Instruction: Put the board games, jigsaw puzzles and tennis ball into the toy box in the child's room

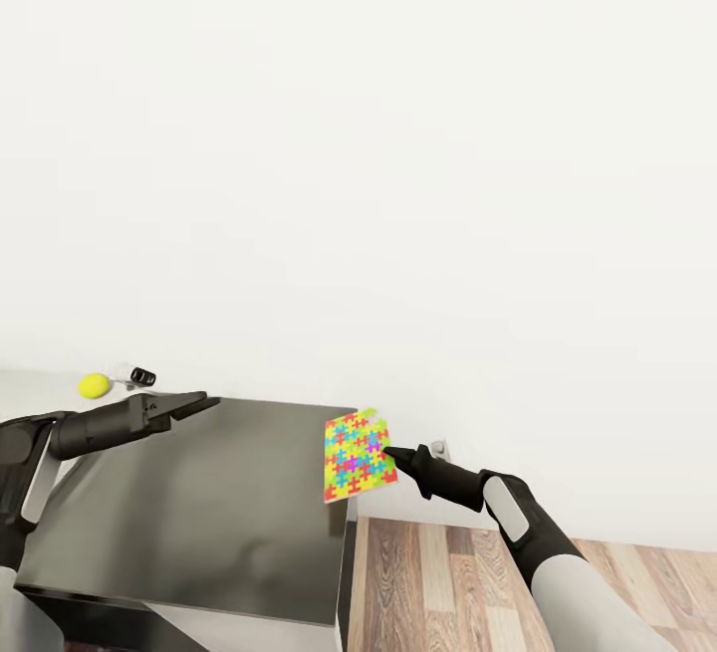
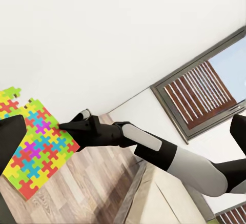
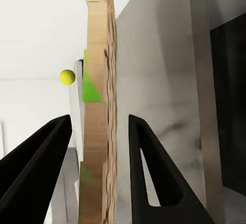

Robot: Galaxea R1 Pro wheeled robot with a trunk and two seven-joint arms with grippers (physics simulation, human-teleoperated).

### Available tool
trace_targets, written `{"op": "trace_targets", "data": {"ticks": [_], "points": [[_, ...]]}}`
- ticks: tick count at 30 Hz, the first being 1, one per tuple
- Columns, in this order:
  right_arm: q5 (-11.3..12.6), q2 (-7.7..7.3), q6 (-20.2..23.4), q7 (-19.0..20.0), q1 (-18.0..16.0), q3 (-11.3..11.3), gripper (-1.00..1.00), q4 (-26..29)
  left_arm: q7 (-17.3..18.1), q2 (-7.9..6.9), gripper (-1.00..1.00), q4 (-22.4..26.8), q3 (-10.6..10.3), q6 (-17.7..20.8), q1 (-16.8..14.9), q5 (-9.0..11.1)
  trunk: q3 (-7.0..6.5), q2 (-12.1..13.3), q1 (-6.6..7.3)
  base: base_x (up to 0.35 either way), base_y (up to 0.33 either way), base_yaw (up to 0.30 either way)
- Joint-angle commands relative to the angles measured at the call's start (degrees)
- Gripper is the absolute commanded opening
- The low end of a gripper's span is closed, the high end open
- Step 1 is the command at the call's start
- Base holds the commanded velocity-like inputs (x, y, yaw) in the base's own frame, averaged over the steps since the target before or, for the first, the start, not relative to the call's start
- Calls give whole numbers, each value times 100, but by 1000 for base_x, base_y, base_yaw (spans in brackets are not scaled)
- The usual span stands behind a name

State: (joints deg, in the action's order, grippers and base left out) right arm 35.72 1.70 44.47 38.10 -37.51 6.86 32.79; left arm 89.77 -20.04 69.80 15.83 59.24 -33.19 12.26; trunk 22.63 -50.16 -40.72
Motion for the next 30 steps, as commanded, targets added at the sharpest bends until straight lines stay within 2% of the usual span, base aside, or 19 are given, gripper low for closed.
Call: {"op": "trace_targets", "data": {"ticks": [1,18,30], "points": [[-17,6,30,15,-4,34,-100,-1,23,-3,100,-2,-1,61,-3,-4,-12,37,22,0,0,0],[-8,8,-69,31,9,37,-100,-1,23,-17,100,-19,-1,52,-3,-9,-319,719,395,0,0,3],[-4,9,-70,39,16,43,-100,-1,23,-9,100,-18,-1,42,-3,-13,-607,1200,659,0,0,171]]}}
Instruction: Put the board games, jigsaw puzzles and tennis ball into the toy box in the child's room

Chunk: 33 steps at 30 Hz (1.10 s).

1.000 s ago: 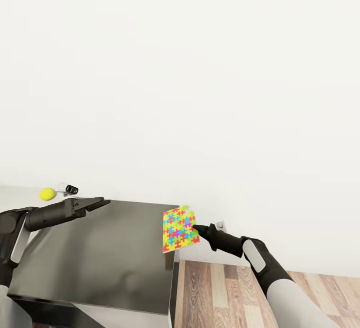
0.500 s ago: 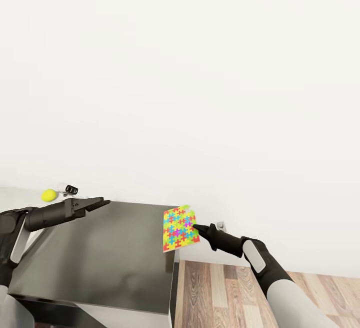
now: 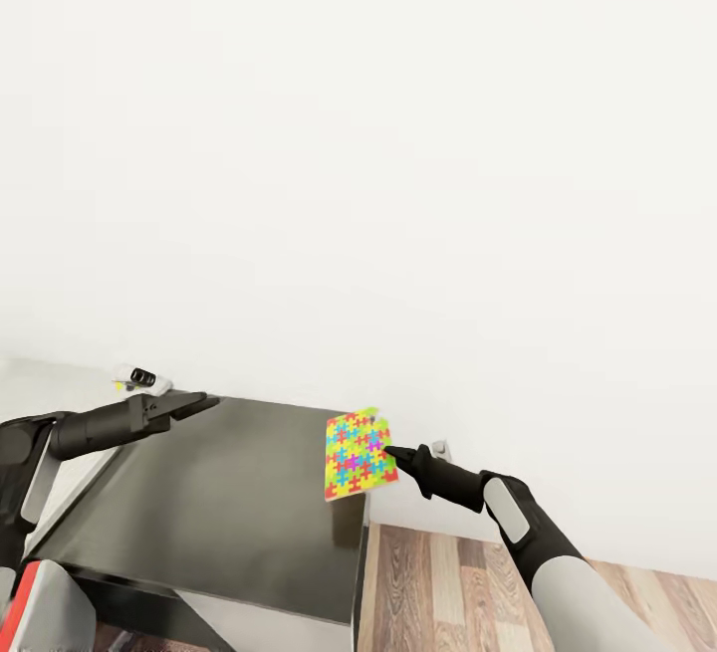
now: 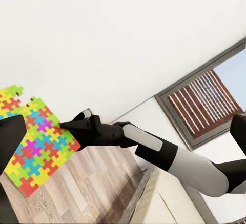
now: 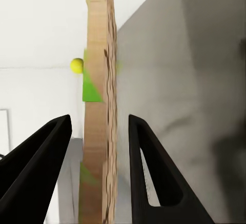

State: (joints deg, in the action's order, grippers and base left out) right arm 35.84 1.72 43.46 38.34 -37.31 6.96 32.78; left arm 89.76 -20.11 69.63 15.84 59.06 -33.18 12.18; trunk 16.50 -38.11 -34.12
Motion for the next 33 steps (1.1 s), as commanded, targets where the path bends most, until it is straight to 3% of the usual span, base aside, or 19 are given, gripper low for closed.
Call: {"op": "trace_targets", "data": {"ticks": [1,27,33], "points": [[-16,6,31,15,-4,33,-100,0,24,-1,100,-1,-2,61,-4,-6,-17,35,21,0,0,196],[-16,-1,30,18,5,33,-100,5,24,-29,100,112,7,88,-4,14,-665,1078,592,0,0,197],[-16,-5,31,20,5,33,-100,8,24,-412,100,615,17,94,22,51,-814,1319,724,0,0,197]]}}
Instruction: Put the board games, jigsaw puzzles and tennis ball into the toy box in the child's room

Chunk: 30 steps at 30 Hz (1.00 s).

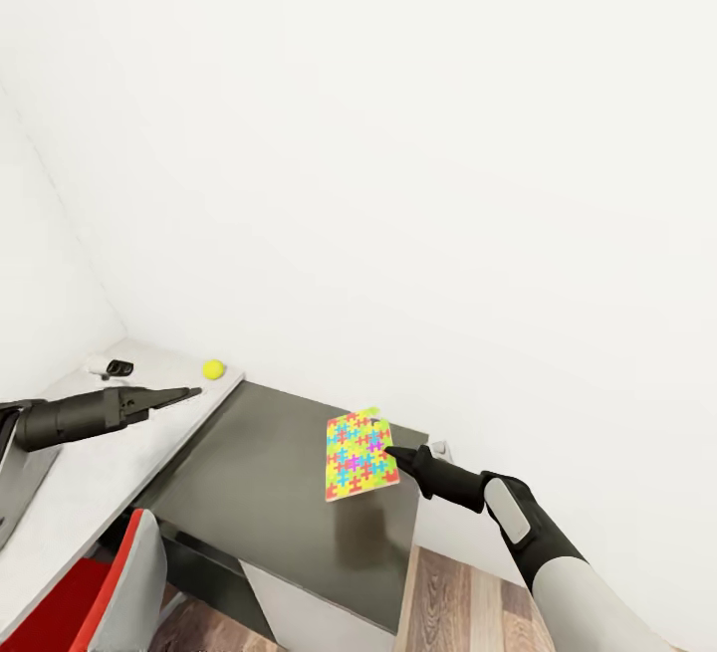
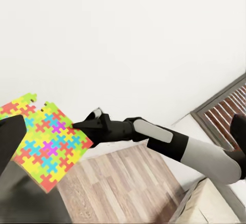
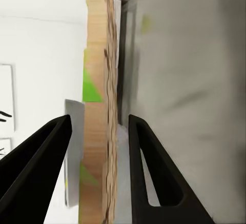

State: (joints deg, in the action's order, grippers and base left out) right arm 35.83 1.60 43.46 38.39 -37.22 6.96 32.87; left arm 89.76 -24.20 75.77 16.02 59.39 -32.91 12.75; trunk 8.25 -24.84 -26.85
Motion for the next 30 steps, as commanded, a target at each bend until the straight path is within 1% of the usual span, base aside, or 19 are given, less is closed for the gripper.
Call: {"op": "trace_targets", "data": {"ticks": [1,5,7,12,14,30], "points": [[-15,3,31,17,-7,33,-100,0,24,-49,100,32,3,61,-1,0,-14,31,19,0,0,198],[-15,3,31,17,-7,33,-100,0,24,-114,100,76,15,61,3,7,-113,192,107,0,0,197],[-15,2,31,17,-6,33,-100,0,24,-146,100,83,20,61,4,6,-127,192,107,0,0,197],[-15,-1,31,19,-6,30,-100,0,24,-281,100,77,23,61,4,8,-162,192,107,0,0,198],[-15,0,31,18,-5,27,-100,0,24,-301,100,70,23,61,4,8,-176,192,107,0,0,198],[-15,8,24,11,-5,33,-100,0,24,-322,100,60,21,61,6,7,-287,192,107,0,0,198]]}}
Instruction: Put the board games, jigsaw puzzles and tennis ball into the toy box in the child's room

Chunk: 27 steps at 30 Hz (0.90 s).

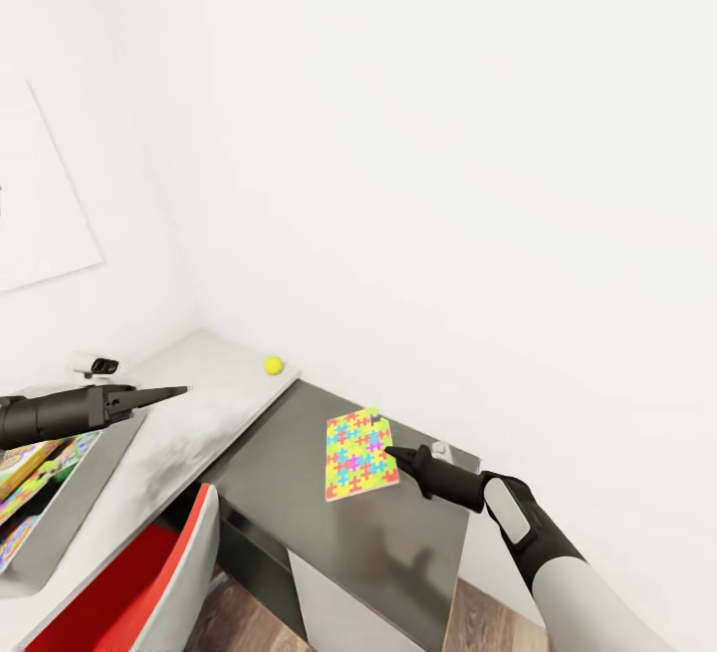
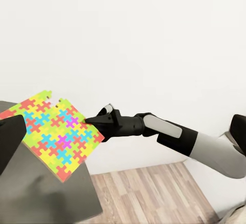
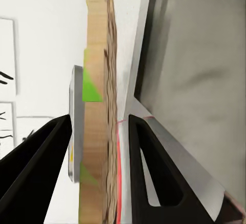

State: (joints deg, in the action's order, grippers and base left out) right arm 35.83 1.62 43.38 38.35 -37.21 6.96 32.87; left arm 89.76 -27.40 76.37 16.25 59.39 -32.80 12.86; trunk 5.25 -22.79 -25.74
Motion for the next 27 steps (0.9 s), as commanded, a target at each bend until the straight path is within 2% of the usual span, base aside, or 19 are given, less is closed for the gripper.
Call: {"op": "trace_targets", "data": {"ticks": [1,27], "points": [[-14,9,31,15,-5,32,-100,0,24,-2,100,-2,-4,61,-4,-4,6,-13,-4,0,0,198],[-19,14,30,15,-5,34,-100,0,24,7,100,-8,-8,61,0,-12,-174,-13,-4,0,0,200]]}}
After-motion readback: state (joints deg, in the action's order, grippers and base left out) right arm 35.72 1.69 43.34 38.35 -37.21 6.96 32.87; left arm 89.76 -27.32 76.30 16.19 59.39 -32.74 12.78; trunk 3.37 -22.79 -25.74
